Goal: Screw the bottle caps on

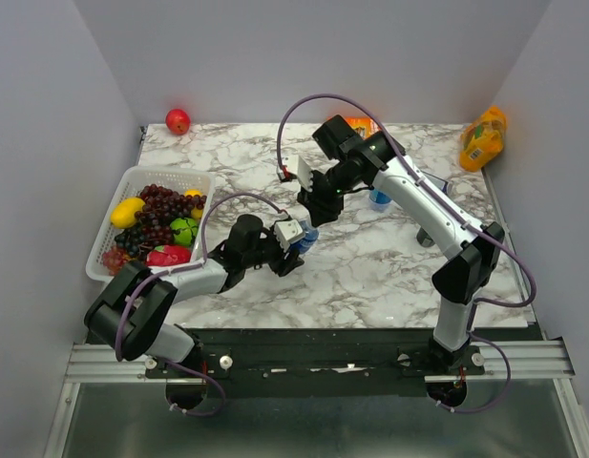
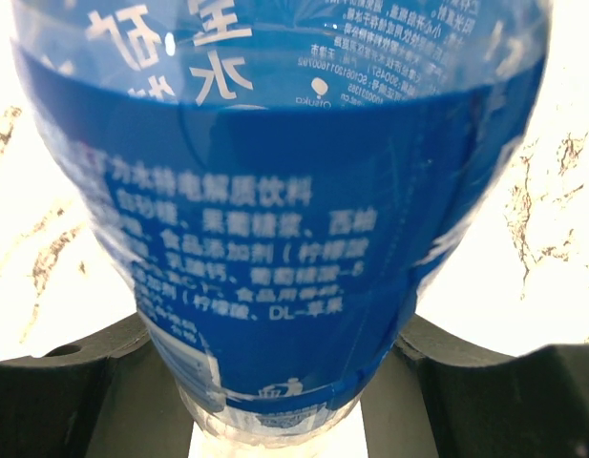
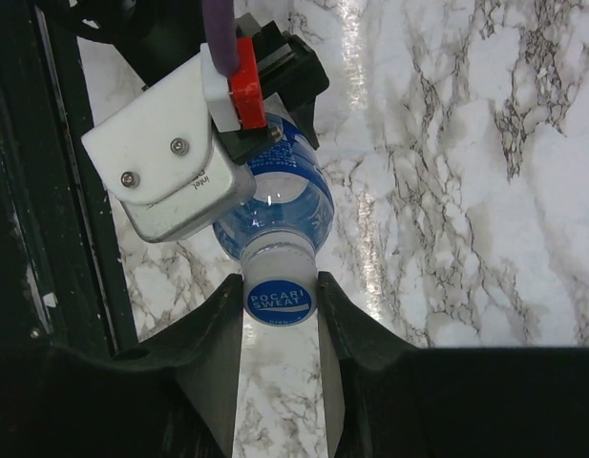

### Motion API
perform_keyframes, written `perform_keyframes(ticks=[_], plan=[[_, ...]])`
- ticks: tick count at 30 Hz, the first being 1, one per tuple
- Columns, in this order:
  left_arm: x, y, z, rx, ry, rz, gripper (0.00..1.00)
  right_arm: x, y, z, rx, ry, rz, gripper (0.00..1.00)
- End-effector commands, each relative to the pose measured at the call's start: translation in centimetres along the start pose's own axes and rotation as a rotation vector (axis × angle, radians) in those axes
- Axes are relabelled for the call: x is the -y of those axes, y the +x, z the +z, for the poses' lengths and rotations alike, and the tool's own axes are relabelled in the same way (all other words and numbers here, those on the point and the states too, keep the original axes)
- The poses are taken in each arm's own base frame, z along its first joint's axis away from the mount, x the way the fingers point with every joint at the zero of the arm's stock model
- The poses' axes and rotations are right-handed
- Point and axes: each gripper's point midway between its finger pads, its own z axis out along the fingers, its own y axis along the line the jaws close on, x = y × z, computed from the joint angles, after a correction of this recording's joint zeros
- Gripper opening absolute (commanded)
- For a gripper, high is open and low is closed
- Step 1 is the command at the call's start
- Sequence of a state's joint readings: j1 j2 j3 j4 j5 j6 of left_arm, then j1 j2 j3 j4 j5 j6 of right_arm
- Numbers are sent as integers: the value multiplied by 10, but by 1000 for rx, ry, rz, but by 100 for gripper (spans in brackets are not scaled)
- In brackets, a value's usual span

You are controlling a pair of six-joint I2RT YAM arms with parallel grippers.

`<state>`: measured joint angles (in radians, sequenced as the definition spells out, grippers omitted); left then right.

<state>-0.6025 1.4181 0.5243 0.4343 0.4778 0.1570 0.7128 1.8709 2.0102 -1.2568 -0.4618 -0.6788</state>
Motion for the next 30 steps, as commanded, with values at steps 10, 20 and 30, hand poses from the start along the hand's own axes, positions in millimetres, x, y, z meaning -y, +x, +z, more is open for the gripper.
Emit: perform_keyframes(ticks=[10, 20, 30], plan=[[-20, -88, -17, 343, -136, 181, 0, -54, 37, 1, -156, -245, 254, 38], [-36, -114, -22, 406, -286, 314, 0, -61, 44, 8, -189, -275, 340, 38], [-42, -83, -13, 296, -312, 255, 0, -41, 29, -6, -150, -169, 254, 47]])
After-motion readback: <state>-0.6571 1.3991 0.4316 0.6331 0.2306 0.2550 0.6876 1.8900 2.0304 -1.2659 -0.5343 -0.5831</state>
